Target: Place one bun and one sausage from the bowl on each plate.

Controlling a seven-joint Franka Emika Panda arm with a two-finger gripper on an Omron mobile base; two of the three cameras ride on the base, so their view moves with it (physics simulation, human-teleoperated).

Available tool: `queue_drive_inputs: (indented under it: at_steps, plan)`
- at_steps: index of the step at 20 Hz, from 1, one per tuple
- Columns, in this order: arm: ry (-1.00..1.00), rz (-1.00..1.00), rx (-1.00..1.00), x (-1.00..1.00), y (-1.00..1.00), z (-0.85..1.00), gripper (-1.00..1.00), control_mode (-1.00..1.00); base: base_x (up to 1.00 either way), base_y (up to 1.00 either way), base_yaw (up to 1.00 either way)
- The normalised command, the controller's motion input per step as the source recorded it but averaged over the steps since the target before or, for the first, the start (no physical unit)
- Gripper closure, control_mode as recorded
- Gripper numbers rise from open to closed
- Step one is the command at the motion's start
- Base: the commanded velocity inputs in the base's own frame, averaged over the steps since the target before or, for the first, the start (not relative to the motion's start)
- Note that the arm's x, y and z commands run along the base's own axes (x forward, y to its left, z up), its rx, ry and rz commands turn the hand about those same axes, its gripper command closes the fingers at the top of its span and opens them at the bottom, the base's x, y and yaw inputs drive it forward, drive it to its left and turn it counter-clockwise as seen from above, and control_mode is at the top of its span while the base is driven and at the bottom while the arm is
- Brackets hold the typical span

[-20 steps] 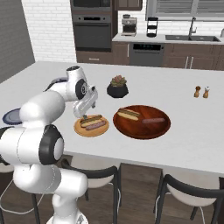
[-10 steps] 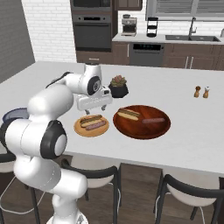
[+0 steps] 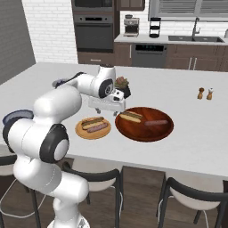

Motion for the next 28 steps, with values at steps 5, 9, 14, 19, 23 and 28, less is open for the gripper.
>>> queue_drive_inputs:
  at_steps: [5,9,14,19,23,28]
  plan:
    - [0.0,-0.88,-0.03,0.0,-0.39,0.0,-1.0,-1.0,0.0,0.0,0.0]
    - [0.07,-0.71,0.0,0.14,-0.88,0.0,-1.0,-1.0,0.0,0.0,0.0]
    - [0.08,-0.67,0.0,0.23,-0.93,0.0,-1.0,-1.0,0.0,0.0,0.0]
    - [0.0,-0.61,0.0,0.36,-0.63,-0.18,-1.0,-1.0,0.0,0.0,0.0]
    - [-0.03,-0.43,0.04,0.59,-0.44,-0.39,-1.0,-1.0,0.0,0.0,0.0]
    - [0.12,-0.17,0.09,0.69,-0.56,-0.14,-1.0,-1.0,0.0,0.0,0.0]
